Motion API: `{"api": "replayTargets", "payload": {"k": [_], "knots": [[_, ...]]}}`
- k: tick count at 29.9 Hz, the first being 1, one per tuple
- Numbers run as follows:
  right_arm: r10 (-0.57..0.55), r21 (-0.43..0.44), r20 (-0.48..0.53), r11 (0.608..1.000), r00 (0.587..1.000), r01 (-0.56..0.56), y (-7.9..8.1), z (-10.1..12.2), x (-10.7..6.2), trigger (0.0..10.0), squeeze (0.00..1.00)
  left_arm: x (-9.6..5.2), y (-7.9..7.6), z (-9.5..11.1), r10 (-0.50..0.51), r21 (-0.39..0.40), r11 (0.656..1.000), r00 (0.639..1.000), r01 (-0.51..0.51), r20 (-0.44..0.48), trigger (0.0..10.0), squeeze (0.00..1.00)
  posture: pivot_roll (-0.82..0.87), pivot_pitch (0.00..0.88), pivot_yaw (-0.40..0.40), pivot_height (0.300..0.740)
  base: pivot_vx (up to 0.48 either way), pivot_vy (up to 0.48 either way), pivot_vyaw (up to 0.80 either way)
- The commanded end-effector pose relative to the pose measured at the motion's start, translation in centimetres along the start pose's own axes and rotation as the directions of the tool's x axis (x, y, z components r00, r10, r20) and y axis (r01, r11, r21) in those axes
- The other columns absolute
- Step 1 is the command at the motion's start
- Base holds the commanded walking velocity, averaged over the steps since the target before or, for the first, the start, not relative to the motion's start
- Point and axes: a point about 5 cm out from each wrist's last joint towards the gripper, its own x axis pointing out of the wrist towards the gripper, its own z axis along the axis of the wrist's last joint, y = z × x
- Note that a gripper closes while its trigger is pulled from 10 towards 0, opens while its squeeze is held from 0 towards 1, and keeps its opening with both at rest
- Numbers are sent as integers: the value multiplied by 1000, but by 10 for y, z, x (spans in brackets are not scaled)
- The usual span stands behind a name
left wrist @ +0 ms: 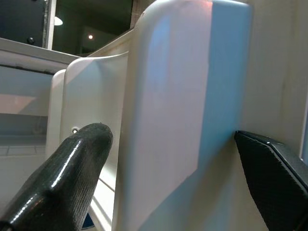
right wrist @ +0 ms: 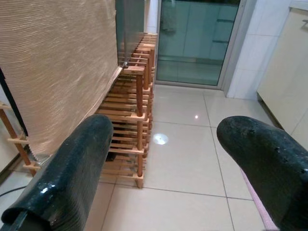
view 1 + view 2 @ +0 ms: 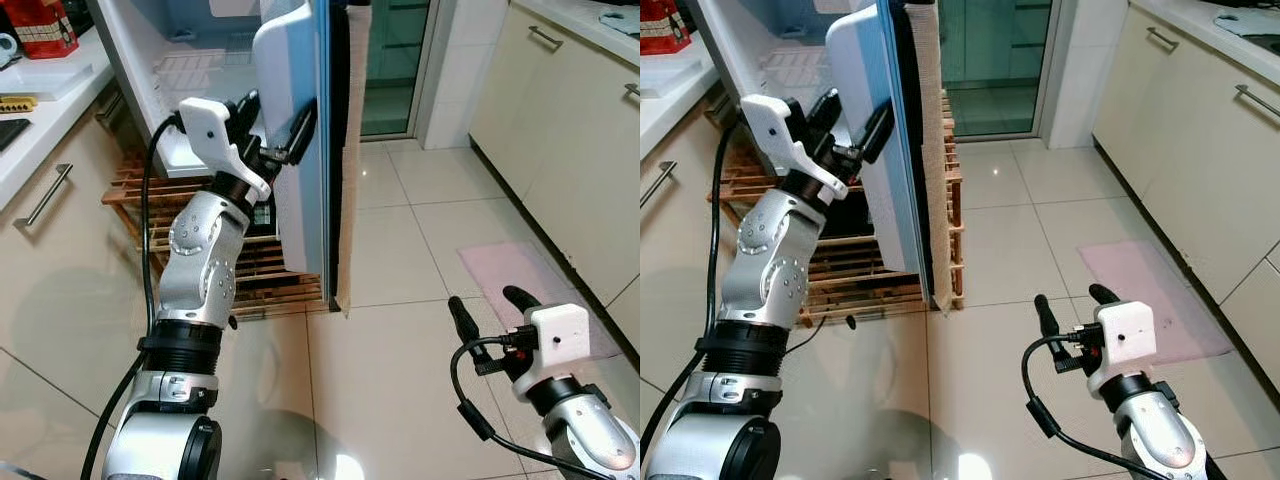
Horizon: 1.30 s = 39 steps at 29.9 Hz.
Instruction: Restocking fridge
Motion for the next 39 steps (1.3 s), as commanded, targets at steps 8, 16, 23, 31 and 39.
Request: {"api": "replayTargets", "payload": {"k": [8,16,23,31,39], "knots": [[-10,-17,-29,1000,1000,10,-2,-6,-1,10000,0,9,5,10,51,46,998,998,-53,42,10000,0,-29,0,60,740,0,0,0],[-23,-15,-31,1000,999,22,-3,-7,-2,10000,0,21,-7,17,-14,34,999,998,12,60,10000,0,-33,0,69,740,0,0,0],[-27,-10,-35,1000,999,27,-2,-9,-4,10000,0,12,-77,15,-447,-30,894,894,448,26,10000,0,-33,0,71,740,0,0,0],[-28,-8,-33,1000,999,28,-1,-10,-4,10000,0,18,-48,23,-238,58,970,968,234,76,10000,0,-37,0,75,740,0,0,0],[-20,-11,-30,1000,999,20,-1,-9,-2,10000,0,19,-18,32,-72,170,984,994,57,84,10000,0,-26,0,64,740,0,0,0]]}}
